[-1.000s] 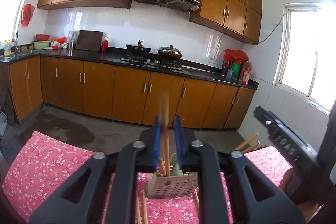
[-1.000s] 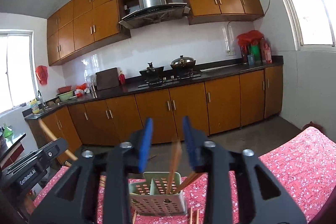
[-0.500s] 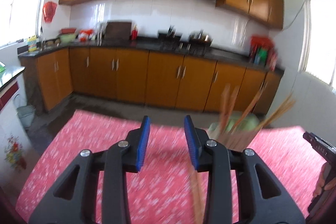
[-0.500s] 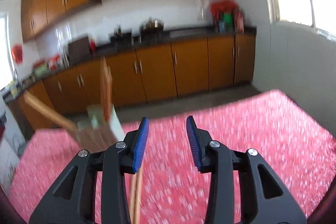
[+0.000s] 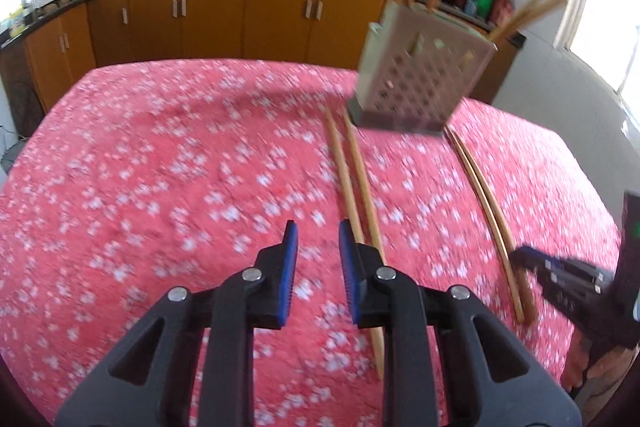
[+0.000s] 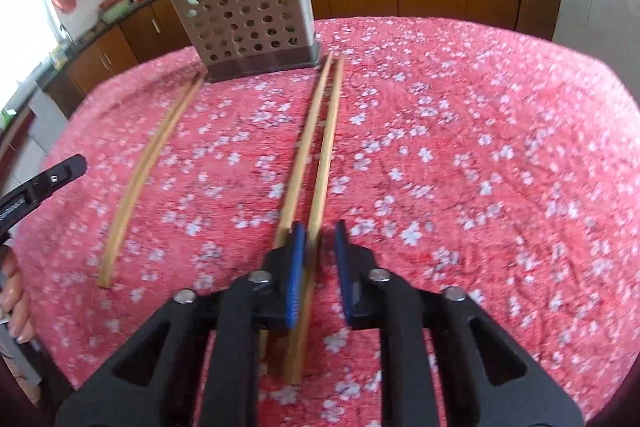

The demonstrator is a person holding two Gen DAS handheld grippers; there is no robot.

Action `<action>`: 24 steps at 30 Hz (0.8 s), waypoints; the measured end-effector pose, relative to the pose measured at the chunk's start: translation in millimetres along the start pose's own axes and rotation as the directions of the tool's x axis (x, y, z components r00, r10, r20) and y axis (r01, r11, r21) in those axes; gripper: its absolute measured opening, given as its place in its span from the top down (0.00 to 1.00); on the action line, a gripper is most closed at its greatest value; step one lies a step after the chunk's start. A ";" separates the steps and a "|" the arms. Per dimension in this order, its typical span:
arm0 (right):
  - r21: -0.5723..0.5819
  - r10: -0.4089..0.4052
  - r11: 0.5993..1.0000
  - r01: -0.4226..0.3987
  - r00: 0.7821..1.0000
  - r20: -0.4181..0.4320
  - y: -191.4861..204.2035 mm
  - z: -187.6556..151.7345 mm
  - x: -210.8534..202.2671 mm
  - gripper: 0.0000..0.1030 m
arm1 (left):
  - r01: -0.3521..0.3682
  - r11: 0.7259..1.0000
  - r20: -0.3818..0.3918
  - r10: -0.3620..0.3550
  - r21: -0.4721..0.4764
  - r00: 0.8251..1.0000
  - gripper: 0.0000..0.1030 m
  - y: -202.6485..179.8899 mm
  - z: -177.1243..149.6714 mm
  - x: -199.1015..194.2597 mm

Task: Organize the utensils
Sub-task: 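Lower the left tool onto another chopstick and close it while the right tool grasps one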

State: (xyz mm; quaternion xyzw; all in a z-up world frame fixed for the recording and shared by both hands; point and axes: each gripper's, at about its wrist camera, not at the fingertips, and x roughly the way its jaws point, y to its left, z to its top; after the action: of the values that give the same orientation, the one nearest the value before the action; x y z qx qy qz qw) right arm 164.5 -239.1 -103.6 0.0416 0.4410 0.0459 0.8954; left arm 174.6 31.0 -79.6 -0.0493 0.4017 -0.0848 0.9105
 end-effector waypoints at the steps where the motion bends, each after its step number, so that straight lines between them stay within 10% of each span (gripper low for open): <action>1: 0.021 -0.030 0.999 0.030 1.000 0.002 -5.8 3.1 1.7 0.92 | 0.009 1.000 -0.011 -0.009 0.008 1.000 0.80 -4.6 -4.1 1.2; 9: 0.083 -0.051 0.995 0.050 0.999 0.006 -24.4 5.8 4.3 0.93 | 0.038 0.998 -0.068 -0.034 0.058 0.997 0.86 -29.1 -13.5 16.0; 24: 0.043 -0.075 0.996 0.074 0.997 0.023 -27.2 10.9 6.5 0.92 | -0.127 0.991 -0.088 0.129 0.034 0.988 0.92 -5.3 4.0 43.3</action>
State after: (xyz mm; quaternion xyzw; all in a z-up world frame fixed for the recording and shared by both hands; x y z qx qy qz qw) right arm 178.3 -265.7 -105.3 0.0445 0.4319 0.0027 0.9008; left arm 205.6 17.5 -107.4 -0.0069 0.4435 -0.0339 0.8956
